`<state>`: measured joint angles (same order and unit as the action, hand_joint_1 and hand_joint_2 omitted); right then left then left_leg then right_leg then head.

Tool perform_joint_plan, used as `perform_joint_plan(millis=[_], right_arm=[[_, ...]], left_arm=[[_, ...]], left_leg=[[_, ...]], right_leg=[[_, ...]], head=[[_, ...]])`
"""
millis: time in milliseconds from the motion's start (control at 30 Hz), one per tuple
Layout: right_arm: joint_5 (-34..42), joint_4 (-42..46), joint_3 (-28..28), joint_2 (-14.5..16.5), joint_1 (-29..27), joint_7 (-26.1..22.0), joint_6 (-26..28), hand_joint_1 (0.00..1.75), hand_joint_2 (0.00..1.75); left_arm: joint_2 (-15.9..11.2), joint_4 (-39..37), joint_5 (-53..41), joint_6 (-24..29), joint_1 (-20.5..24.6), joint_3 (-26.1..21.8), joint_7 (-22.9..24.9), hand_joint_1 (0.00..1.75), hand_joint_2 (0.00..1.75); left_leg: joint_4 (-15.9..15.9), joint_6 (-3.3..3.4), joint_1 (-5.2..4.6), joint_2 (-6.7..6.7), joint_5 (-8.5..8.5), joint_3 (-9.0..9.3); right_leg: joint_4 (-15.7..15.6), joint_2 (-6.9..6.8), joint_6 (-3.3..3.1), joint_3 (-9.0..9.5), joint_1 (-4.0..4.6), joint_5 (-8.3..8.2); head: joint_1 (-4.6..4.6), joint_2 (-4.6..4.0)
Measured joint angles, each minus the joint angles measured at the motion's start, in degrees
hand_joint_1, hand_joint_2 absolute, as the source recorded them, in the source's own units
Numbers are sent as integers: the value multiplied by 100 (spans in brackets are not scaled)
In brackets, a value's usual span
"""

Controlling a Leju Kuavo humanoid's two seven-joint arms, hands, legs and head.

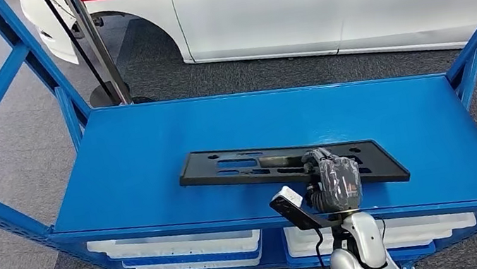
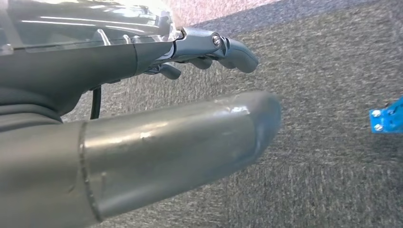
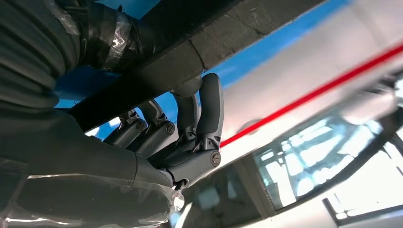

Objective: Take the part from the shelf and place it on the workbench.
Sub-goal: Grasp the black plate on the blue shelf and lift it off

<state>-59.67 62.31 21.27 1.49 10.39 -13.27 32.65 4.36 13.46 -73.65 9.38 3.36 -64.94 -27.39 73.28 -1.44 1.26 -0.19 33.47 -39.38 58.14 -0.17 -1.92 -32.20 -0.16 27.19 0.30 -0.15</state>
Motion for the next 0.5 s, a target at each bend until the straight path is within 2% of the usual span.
perform_joint_plan(millis=[67, 100, 133, 167, 233, 300, 367, 433, 467, 500], right_arm=[[826, 524, 11, 66, -186, -358, -225, 175, 175], [1225, 818, 20, 94, -270, -493, -344, 175, 175], [1570, 1088, 28, 116, -352, -597, -453, 175, 175], [1913, 1357, 33, 133, -433, -690, -565, 175, 175], [2512, 1842, 45, 159, -595, -832, -751, 175, 175], [2890, 2240, 54, 181, -727, -907, -854, 175, 175], [3019, 2512, 56, 192, -805, -931, -889, 175, 175], [3142, 2685, 56, 192, -883, -980, -904, 175, 175], [3231, 2755, 56, 192, -928, -1015, -910, 175, 175], [3325, 2825, 56, 192, -966, -1053, -914, 175, 175]], left_arm=[[21, 0, 29, 29, -6, -48, -34, 0, 0], [32, 0, 43, 45, 0, -75, -49, 0, 0], [44, 0, 52, 59, 4, -101, -56, 0, 0], [58, 0, 61, 70, 3, -126, -59, 0, 0], [88, 0, 65, 81, -5, -182, -58, 0, 0], [121, 0, 64, 84, -11, -229, -57, 0, 0], [140, 0, 64, 87, -7, -251, -57, 0, 0], [149, 0, 65, 87, -8, -270, -54, 0, 0], [152, 0, 65, 87, -9, -281, -51, 0, 0], [156, 0, 66, 87, -8, -295, -49, 0, 0]], left_leg=[[-648, 2, 11, 6, -381, 314], [-1000, 11, 7, 7, -501, 482], [-1243, 32, 3, 5, -564, 595], [-1352, 55, -4, 0, -561, 640], [-1369, 117, -9, -11, -559, 634], [-1403, 197, 4, -9, -587, 638], [-1424, 263, 15, -4, -606, 636], [-1424, 281, 10, 0, -607, 625], [-1424, 280, 8, -1, -606, 625], [-1424, 279, 6, -5, -604, 630]], right_leg=[[62, 22, 28, 5, -6, 49], [110, 31, 57, -7, 6, 81], [147, 38, 88, -24, 18, 103], [172, 44, 116, -45, 32, 115], [181, 50, 160, -65, 42, 114], [305, 49, 209, -110, 27, 225], [832, 46, 267, -345, 1, 553], [1563, 44, 305, -698, -17, 864], [1760, 44, 312, -800, -21, 890], [1740, 43, 307, -799, -21, 799]], head=[[-1, 0], [-1, 0], [2, 0], [4, 0], [8, 0], [9, 0], [10, 0], [11, 0], [11, 0], [11, 0]])
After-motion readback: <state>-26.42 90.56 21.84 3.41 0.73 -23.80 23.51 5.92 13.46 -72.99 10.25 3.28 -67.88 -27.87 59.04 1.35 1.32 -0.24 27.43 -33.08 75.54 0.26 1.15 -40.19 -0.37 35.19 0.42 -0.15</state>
